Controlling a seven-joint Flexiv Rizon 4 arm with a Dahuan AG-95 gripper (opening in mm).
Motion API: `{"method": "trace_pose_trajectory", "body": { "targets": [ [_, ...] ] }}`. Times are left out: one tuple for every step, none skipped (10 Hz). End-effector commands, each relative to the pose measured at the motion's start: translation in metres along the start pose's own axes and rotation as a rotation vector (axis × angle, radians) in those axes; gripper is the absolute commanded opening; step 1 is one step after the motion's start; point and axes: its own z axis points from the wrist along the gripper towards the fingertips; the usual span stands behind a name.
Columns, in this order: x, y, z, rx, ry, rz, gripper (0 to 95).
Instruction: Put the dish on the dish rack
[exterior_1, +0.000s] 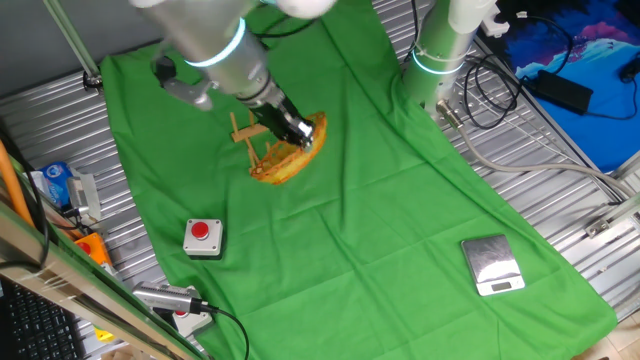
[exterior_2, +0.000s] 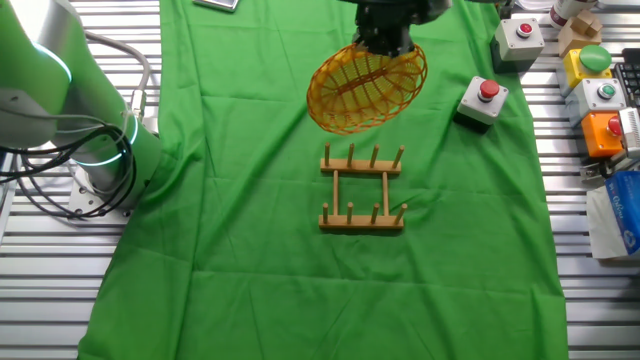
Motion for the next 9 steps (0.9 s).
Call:
{"method": "trace_pose_trajectory", "body": {
  "targets": [
    [0.013, -0.007, -0.016, -0.044, 0.113, -0.062, 0.0],
    [0.020, -0.013, -0.017, -0.049, 0.129, -0.081, 0.0],
    [0.026, -0.018, -0.017, -0.055, 0.140, -0.100, 0.0],
    [0.030, -0.022, -0.017, -0.060, 0.152, -0.114, 0.0],
    [0.036, -0.029, -0.018, -0.068, 0.172, -0.134, 0.0],
    [0.039, -0.033, -0.020, -0.071, 0.185, -0.145, 0.0],
    [0.043, -0.037, -0.021, -0.073, 0.199, -0.156, 0.0],
    [0.047, -0.042, -0.022, -0.075, 0.216, -0.176, 0.0],
    [0.051, -0.048, -0.023, -0.080, 0.234, -0.194, 0.0]
  ]
}}
